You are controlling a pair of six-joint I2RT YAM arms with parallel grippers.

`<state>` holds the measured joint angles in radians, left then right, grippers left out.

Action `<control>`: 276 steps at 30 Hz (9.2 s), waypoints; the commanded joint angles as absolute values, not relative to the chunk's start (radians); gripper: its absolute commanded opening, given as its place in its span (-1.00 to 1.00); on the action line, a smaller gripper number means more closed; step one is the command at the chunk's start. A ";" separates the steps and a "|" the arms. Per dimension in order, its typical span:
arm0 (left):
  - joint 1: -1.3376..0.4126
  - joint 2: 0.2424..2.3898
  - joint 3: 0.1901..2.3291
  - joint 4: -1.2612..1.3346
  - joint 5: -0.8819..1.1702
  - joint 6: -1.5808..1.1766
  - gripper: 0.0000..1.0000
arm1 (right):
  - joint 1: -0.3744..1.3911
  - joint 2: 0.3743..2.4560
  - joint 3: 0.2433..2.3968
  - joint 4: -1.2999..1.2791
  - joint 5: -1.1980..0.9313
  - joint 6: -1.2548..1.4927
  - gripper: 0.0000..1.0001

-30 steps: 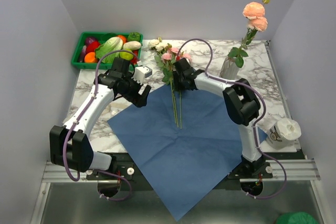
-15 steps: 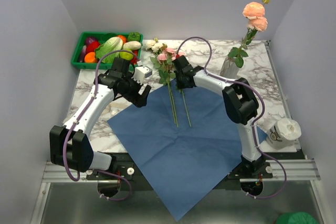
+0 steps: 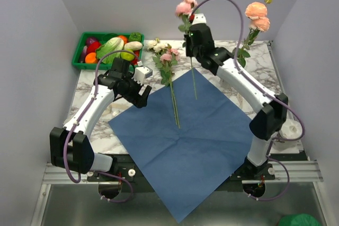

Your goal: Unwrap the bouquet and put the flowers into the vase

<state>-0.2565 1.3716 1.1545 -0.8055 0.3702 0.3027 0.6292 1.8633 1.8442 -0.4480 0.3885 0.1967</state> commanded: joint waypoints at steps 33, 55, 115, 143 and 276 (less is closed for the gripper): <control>-0.176 1.439 1.226 -0.822 0.433 0.348 0.87 | 0.311 1.549 1.319 0.992 0.472 -0.450 -0.99; -0.173 1.419 1.215 -0.801 0.448 0.307 0.87 | 0.339 1.453 1.043 0.871 0.526 -0.295 0.12; -0.126 1.445 1.212 -0.785 0.434 0.342 0.89 | 0.692 2.344 1.916 -0.443 0.176 0.224 -0.74; -0.124 1.442 1.190 -0.779 0.446 0.337 0.89 | 0.660 1.806 1.350 -0.178 0.393 0.278 -0.99; -0.008 1.514 1.445 -0.911 0.641 0.318 0.96 | 0.640 2.494 2.192 -0.634 0.071 0.107 0.30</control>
